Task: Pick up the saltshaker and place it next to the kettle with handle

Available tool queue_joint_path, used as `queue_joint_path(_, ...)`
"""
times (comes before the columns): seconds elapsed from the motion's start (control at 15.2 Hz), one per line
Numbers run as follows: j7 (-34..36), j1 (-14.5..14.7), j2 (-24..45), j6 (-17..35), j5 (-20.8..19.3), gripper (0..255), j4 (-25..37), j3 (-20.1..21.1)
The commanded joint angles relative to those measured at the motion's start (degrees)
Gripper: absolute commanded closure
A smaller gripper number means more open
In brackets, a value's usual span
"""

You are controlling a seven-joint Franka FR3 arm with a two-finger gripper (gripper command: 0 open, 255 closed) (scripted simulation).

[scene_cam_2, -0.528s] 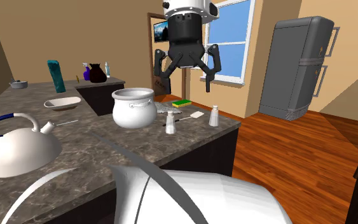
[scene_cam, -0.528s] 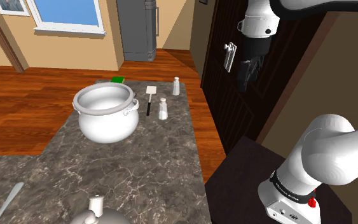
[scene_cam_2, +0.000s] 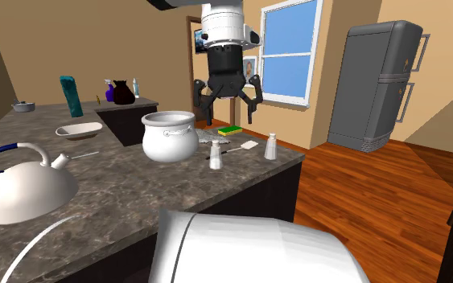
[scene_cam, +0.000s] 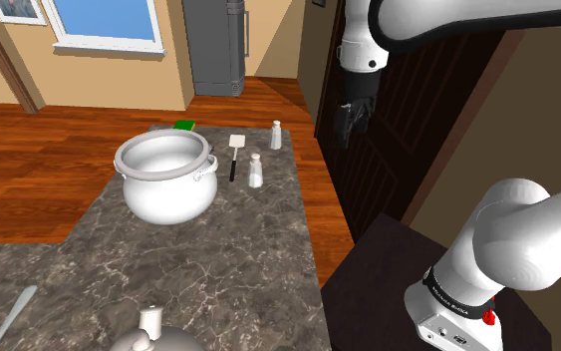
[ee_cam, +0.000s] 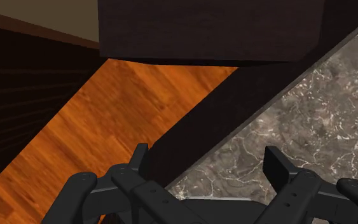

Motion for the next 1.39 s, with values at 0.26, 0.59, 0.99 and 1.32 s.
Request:
queue_joint_path(0.26, 2.44, 0.45, 11.99, 8.88, 0.19, 0, 4.49, 1.65)
queue_joint_path(0.59, 4.63, 0.8, 22.37, 14.32, -0.37, 0, 10.46, 2.98)
queue_joint_path(0.99, 7.29, 1.41, 35.0, 18.54, -1.9, 0, 20.03, 4.15)
queue_joint_path(1.32, 9.3, 2.32, 45.71, 20.06, -3.6, 0, 30.15, 4.63)
